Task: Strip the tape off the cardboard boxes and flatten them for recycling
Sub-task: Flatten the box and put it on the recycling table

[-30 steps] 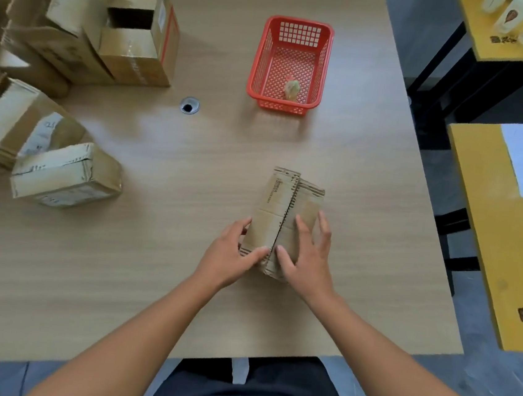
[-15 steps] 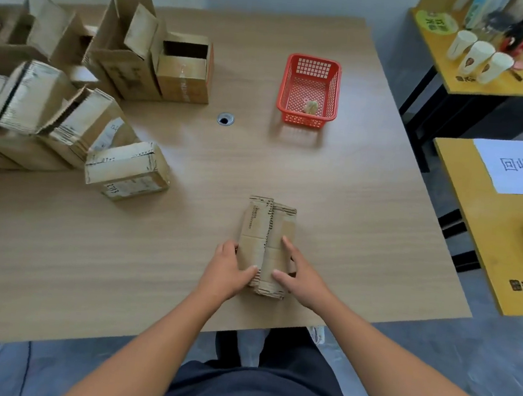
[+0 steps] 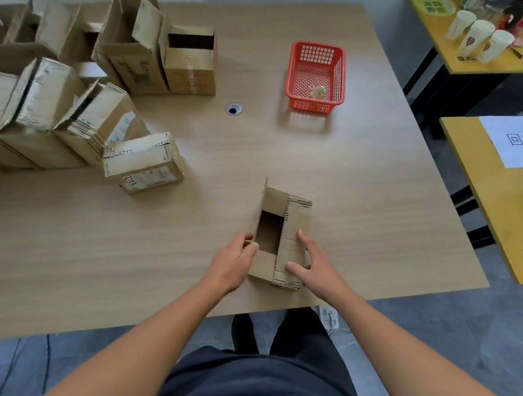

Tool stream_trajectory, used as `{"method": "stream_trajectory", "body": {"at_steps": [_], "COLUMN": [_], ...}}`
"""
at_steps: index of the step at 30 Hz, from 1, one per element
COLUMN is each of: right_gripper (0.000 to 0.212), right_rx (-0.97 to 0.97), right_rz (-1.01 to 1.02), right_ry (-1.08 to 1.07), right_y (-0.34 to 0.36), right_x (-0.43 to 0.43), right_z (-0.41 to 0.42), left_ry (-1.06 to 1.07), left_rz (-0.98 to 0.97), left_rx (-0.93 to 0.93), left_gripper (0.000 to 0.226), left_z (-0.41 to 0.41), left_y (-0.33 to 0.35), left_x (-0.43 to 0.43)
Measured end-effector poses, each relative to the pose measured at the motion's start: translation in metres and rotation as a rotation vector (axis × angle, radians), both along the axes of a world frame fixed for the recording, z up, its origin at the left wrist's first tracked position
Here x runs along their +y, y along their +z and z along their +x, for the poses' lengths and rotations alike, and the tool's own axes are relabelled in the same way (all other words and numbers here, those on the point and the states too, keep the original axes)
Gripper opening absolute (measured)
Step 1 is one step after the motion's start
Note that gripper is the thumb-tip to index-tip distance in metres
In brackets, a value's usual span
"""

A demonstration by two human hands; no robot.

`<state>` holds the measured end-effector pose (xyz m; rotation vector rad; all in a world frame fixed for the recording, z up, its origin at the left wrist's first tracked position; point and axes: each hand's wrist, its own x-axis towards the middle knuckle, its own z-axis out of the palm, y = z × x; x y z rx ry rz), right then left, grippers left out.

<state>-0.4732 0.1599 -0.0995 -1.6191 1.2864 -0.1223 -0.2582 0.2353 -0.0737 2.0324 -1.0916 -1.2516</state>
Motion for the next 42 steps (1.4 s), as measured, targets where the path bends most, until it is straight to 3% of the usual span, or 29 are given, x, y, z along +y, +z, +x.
{"method": "stream_trajectory", "body": {"at_steps": [4, 7, 9, 13, 16, 19, 23, 26, 31, 36, 39, 42], "right_gripper": [0.098, 0.104, 0.099, 0.082, 0.062, 0.050, 0.041, 0.035, 0.048, 0.034, 0.035, 0.032], "right_rx": [0.154, 0.341, 0.391, 0.203, 0.076, 0.208, 0.288, 0.332, 0.251, 0.219, 0.245, 0.276], "right_rz": [-0.032, -0.118, -0.154, -0.055, 0.032, -0.129, -0.294, -0.240, -0.086, 0.032, -0.007, -0.057], "right_ry": [-0.084, -0.004, -0.006, -0.092, -0.193, -0.294, -0.265, -0.179, -0.166, -0.185, -0.178, -0.203], "right_y": [0.002, 0.006, 0.010, 0.021, 0.033, 0.035, 0.035, 0.030, 0.025, 0.022, 0.025, 0.028], "right_x": [0.011, 0.017, 0.017, 0.020, 0.023, 0.025, 0.030, 0.031, 0.038, 0.043, 0.036, 0.027], "right_z": [0.015, 0.029, 0.033, 0.023, 0.004, -0.015, -0.031, -0.028, -0.005, 0.003, 0.001, -0.004], "left_ry": [0.112, 0.154, 0.148, 0.050, -0.172, -0.217, -0.251, -0.368, -0.622, -0.802, -0.799, -0.577], "left_rz": [-0.017, 0.012, 0.005, -0.140, -0.158, -0.099, -0.133, -0.193, -0.177, -0.160, -0.133, -0.034], "left_rx": [0.212, 0.180, 0.134, -0.236, -0.514, -0.486, -0.610, -0.763, -0.904, -1.038, -0.935, -0.669], "left_gripper": [0.034, 0.032, 0.047, 0.070, 0.064, 0.043, 0.030, 0.042, 0.083, 0.071, 0.059, 0.044], "left_z": [0.010, 0.012, 0.010, 0.008, 0.014, 0.015, 0.020, 0.017, 0.009, 0.009, 0.014, 0.025], "left_y": [-0.007, -0.011, -0.013, -0.016, -0.019, -0.019, -0.016, -0.012, -0.011, -0.008, -0.003, 0.002], "left_x": [0.016, 0.020, 0.021, 0.022, 0.014, 0.004, -0.021, -0.046, -0.095, -0.134, -0.142, -0.139]}}
